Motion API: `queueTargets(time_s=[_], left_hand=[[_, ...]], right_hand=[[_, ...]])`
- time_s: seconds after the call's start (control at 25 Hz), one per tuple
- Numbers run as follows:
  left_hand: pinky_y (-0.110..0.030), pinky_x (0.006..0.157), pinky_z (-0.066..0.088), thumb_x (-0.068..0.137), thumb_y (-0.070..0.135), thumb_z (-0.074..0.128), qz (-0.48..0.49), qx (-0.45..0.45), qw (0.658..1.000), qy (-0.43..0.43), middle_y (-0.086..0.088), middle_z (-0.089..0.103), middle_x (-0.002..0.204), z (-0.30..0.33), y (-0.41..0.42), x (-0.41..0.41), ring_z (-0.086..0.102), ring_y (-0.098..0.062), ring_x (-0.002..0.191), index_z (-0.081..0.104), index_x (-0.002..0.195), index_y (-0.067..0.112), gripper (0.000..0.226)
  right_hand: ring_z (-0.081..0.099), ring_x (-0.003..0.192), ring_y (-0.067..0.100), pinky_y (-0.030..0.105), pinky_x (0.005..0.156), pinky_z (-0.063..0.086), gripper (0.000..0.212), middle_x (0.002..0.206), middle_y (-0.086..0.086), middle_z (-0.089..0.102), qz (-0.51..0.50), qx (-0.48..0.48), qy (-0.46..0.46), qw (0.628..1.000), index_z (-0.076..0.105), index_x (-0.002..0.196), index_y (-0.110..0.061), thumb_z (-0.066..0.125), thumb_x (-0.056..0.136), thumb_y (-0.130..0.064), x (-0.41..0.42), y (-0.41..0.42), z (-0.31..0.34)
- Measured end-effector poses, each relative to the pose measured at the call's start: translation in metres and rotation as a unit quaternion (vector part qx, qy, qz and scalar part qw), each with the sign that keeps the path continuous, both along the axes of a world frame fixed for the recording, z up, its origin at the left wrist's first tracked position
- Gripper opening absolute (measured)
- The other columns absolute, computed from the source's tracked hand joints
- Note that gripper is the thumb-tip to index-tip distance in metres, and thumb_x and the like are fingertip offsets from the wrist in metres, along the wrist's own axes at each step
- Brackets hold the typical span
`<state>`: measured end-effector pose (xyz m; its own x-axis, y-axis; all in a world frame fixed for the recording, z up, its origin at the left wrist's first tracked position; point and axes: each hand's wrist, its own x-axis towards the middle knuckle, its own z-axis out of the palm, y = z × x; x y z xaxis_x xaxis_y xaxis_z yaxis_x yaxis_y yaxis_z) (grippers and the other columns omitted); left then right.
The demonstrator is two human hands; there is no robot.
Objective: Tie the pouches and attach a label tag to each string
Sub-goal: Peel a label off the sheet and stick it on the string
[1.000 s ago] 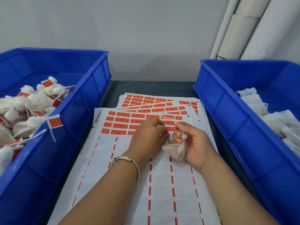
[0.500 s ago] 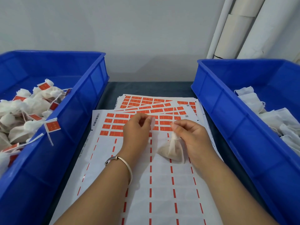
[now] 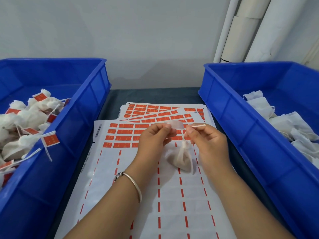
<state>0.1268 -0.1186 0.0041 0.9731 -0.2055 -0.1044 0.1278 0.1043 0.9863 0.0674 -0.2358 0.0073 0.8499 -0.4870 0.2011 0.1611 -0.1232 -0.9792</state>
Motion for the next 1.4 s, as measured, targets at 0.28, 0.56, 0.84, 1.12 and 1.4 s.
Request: queueTargets(time_s=[0.28, 0.56, 0.84, 1.12, 1.4], left_hand=[[-0.023, 0.077, 0.048, 0.091, 0.034, 0.056, -0.103, 0.057, 0.993, -0.014, 0.013, 0.072, 0.084, 0.0027, -0.0013, -0.0067, 0.066, -0.009, 0.087, 0.073, 0.077, 0.029, 0.022], [-0.019, 0.068, 0.047, 0.088, 0.039, 0.057, -0.128, 0.079, 0.988, -0.018, 0.018, 0.071, 0.085, 0.0027, -0.0023, -0.0067, 0.063, -0.011, 0.088, 0.072, 0.076, 0.038, 0.020], [-0.015, 0.071, 0.053, 0.091, 0.029, 0.057, -0.154, 0.031, 0.987, -0.022, 0.014, 0.072, 0.090, 0.0025, -0.0017, -0.0061, 0.067, -0.006, 0.088, 0.071, 0.075, 0.030, 0.021], [-0.036, 0.091, 0.051, 0.094, 0.015, 0.052, -0.209, -0.056, 0.976, -0.015, -0.003, 0.072, 0.093, 0.0031, 0.0005, -0.0052, 0.069, -0.023, 0.090, 0.072, 0.087, 0.022, 0.021], [-0.033, 0.083, 0.049, 0.091, 0.009, 0.053, -0.228, -0.062, 0.970, -0.055, 0.000, 0.067, 0.084, 0.0043, 0.0025, -0.0070, 0.062, -0.016, 0.075, 0.069, 0.089, 0.018, 0.018]], right_hand=[[0.061, 0.089, -0.008, 0.003, 0.061, 0.045, 0.014, 0.095, -0.024, 0.067, -0.027, 0.034, -0.019, 0.999, 0.072, 0.075, -0.039, 0.066, 0.085, -0.030, 0.0039, -0.0079, -0.0023], [0.066, 0.084, -0.002, 0.005, 0.058, 0.048, 0.017, 0.086, -0.022, 0.070, -0.024, 0.028, -0.003, 0.999, 0.072, 0.076, -0.041, 0.064, 0.086, -0.030, 0.0033, -0.0079, -0.0038], [0.066, 0.081, -0.004, 0.007, 0.059, 0.049, 0.018, 0.084, -0.024, 0.070, -0.038, 0.017, -0.016, 0.999, 0.071, 0.073, -0.042, 0.065, 0.085, -0.030, 0.0019, -0.0064, -0.0010], [0.066, 0.082, -0.003, 0.007, 0.061, 0.050, 0.011, 0.085, -0.022, 0.070, -0.047, -0.009, -0.014, 0.999, 0.071, 0.080, -0.036, 0.065, 0.086, -0.029, 0.0012, -0.0066, -0.0017], [0.065, 0.084, -0.003, 0.010, 0.061, 0.051, 0.017, 0.085, -0.023, 0.070, -0.040, 0.009, -0.011, 0.999, 0.072, 0.075, -0.044, 0.065, 0.085, -0.032, 0.0008, -0.0037, 0.0007]])
